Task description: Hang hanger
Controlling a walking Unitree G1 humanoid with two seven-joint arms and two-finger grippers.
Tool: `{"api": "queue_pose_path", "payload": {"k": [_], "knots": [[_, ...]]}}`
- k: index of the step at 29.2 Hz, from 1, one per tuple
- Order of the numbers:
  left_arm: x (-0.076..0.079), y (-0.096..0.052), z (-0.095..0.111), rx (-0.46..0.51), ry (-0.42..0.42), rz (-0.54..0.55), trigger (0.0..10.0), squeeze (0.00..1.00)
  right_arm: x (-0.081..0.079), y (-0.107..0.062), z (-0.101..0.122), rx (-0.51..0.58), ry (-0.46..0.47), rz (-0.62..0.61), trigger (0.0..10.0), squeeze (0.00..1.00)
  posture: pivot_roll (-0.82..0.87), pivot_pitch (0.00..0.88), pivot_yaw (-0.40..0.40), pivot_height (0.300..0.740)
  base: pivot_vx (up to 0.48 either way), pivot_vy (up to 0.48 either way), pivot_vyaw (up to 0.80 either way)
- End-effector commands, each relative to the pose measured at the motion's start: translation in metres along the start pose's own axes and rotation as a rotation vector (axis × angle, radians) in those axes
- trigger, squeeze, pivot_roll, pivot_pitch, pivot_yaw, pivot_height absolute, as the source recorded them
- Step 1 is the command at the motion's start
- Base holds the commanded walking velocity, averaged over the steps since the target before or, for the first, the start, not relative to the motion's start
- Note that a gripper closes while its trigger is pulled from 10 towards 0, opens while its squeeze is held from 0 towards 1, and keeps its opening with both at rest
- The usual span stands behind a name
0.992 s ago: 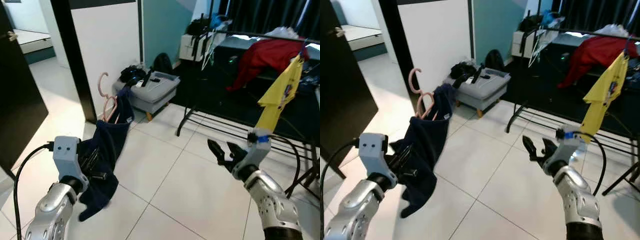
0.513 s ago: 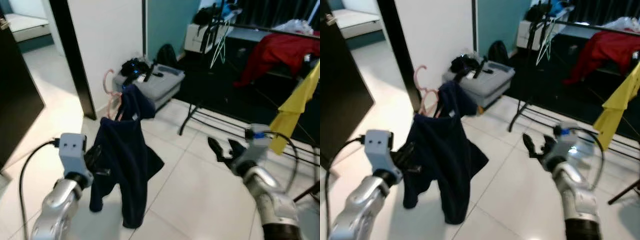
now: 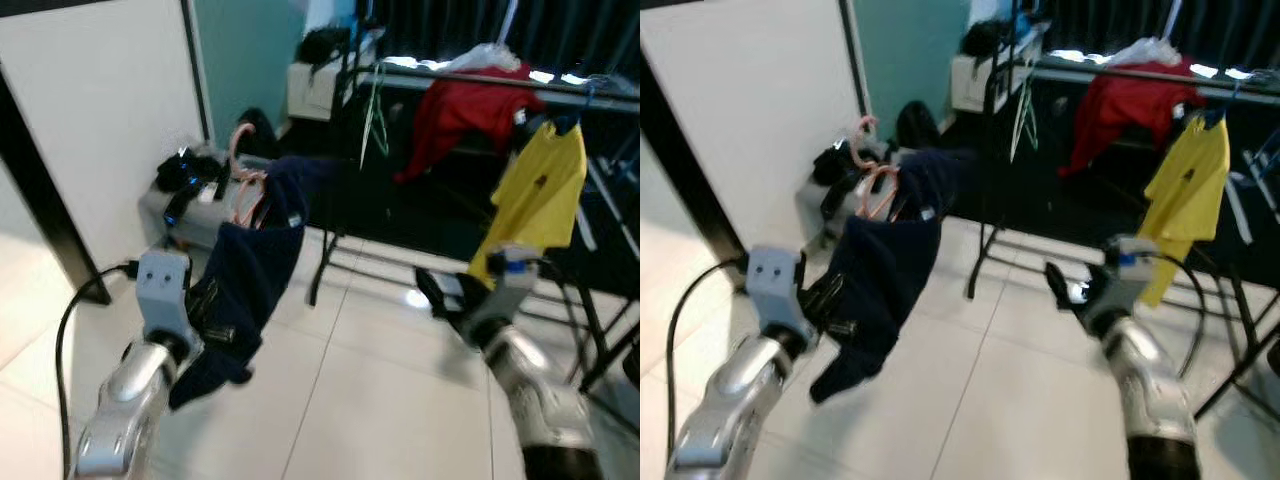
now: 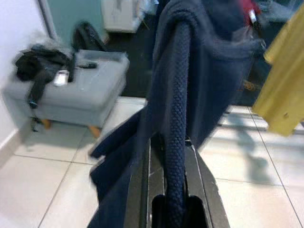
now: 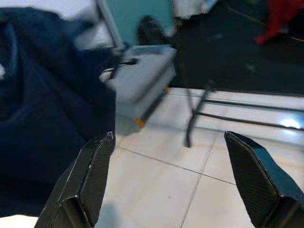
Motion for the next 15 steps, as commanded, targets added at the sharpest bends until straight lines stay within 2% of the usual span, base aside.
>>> {"api": "queue_pose_path", "payload": {"k": [1, 4, 6, 8, 10, 15], "knots": [[0.007, 0.003, 0.007, 0.032, -0.005, -0.027, 10.0, 0.0, 0.008, -0.004, 0.0, -0.001, -0.004, -0.027, 10.0, 0.0, -0.13, 0.0, 0.023, 0.736, 0.48, 0.0, -0.8], [0.012, 0.005, 0.008, 0.035, -0.011, -0.04, 10.0, 0.0, 0.008, -0.004, 0.0, 0.001, -0.005, -0.027, 10.0, 0.0, -0.13, 0.0, 0.023, 0.736, 0.48, 0.0, -0.8], [0.031, 0.009, 0.011, 0.046, -0.04, -0.086, 10.0, 0.0, 0.007, -0.004, 0.0, 0.004, -0.005, -0.024, 10.0, 0.0, -0.13, 0.0, 0.026, 0.736, 0.48, 0.0, -0.8], [0.031, 0.009, 0.011, 0.046, -0.04, -0.086, 10.0, 0.0, 0.007, -0.004, 0.0, 0.004, -0.005, -0.024, 10.0, 0.0, -0.13, 0.0, 0.026, 0.736, 0.48, 0.0, -0.8], [0.042, 0.011, 0.012, 0.048, -0.055, -0.112, 10.0, 0.0, 0.007, -0.003, 0.0, 0.005, -0.004, -0.023, 10.0, 0.0, -0.13, 0.0, 0.028, 0.736, 0.48, 0.0, -0.8], [0.05, 0.012, 0.01, 0.035, -0.067, -0.137, 10.0, 0.0, 0.006, -0.003, 0.0, 0.008, -0.003, -0.02, 10.0, 0.0, -0.13, 0.0, 0.028, 0.736, 0.48, 0.0, -0.8]]}}
Point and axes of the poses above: a point about 5 cm out from each wrist's last joint towards the gripper, its own y axis pointing out of the wrist towards the gripper, its own z axis along the axis of the wrist's last joint, x = y × z, the point moved 1 cm from there along y, pointing out of the wrist towards the gripper, and after that the axes turned 7 degrees about -y, right-handed, at the moved point
